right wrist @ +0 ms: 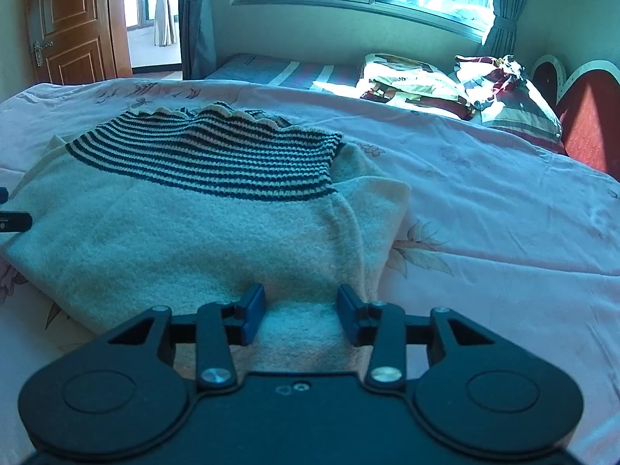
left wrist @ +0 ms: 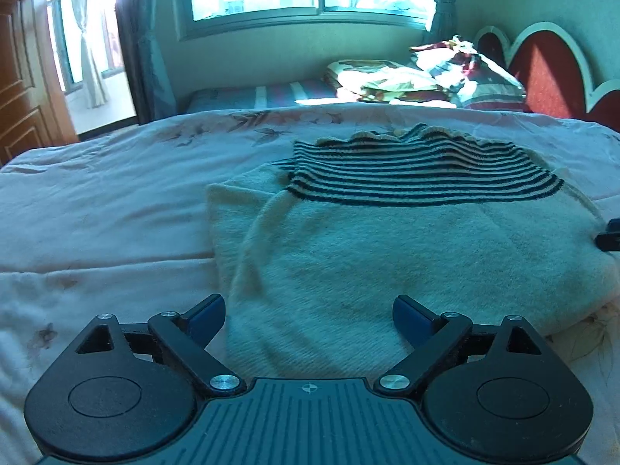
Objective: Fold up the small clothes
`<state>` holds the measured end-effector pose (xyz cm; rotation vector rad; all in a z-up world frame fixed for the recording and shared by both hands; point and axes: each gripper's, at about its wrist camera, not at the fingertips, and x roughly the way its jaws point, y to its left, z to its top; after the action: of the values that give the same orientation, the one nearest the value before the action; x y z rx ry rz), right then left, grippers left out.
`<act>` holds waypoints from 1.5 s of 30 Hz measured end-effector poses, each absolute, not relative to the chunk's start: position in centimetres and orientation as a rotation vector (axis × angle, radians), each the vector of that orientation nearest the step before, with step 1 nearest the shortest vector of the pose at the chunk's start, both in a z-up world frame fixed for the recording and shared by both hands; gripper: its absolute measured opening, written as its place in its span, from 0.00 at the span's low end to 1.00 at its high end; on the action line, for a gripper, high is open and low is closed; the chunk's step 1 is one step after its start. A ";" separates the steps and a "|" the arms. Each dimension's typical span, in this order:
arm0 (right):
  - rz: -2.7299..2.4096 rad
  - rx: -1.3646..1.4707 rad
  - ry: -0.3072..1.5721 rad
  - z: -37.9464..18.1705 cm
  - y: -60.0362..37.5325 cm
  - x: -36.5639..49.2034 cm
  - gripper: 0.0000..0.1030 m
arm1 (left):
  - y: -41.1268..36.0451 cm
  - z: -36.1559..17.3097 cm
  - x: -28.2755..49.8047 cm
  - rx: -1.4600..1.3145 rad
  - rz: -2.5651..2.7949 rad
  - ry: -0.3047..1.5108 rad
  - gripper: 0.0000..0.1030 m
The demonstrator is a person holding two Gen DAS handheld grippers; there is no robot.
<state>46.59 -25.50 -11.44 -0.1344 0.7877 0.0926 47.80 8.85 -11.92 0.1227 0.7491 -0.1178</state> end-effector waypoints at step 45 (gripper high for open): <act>0.175 0.116 0.703 -10.0 -24.4 41.5 0.21 | 14.8 -19.5 44.9 -0.967 0.018 0.602 0.53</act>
<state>41.47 -24.37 -9.95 0.1164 0.7030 0.1750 44.91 14.77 -19.47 -0.9673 0.6024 0.0184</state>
